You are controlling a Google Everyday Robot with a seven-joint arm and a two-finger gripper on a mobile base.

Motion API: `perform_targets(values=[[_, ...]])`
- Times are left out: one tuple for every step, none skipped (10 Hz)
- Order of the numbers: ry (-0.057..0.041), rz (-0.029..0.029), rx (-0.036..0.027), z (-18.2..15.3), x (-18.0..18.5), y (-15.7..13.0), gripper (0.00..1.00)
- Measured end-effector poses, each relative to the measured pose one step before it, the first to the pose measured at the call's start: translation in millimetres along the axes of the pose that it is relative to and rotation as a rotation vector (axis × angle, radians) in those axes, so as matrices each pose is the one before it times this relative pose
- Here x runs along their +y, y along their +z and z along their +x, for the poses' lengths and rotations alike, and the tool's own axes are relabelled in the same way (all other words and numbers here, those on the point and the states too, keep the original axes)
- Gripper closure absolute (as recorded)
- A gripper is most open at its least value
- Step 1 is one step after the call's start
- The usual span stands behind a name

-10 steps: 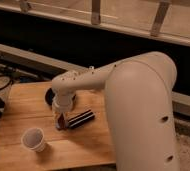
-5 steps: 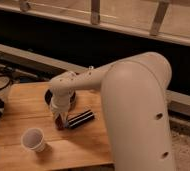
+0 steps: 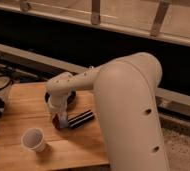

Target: Place the pepper on the white sponge

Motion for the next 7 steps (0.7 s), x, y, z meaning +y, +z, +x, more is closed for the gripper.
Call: perform_targets(values=[[-0.00272,0.00022,0.00103,5.05,-3.31,-1.27,0.28],[-0.00174,0.00066,-0.00078,2.57,-1.53,-0.53,0.39],[-0.00407,-0.00185,-0.00148,-2.39,4.37,0.66,0.49],[-0.00351,0.00077,0.00259,-2.97,4.43,2.29,0.59],[-0.00172,0.00065,0.0016,-0.47,1.41,0.72,0.69],[0.00254,0.00428,0.00394,3.64,-4.56,0.57,0.79],[0.00075,0.00008,-0.00248,2.41,-3.41,-1.74,0.82]])
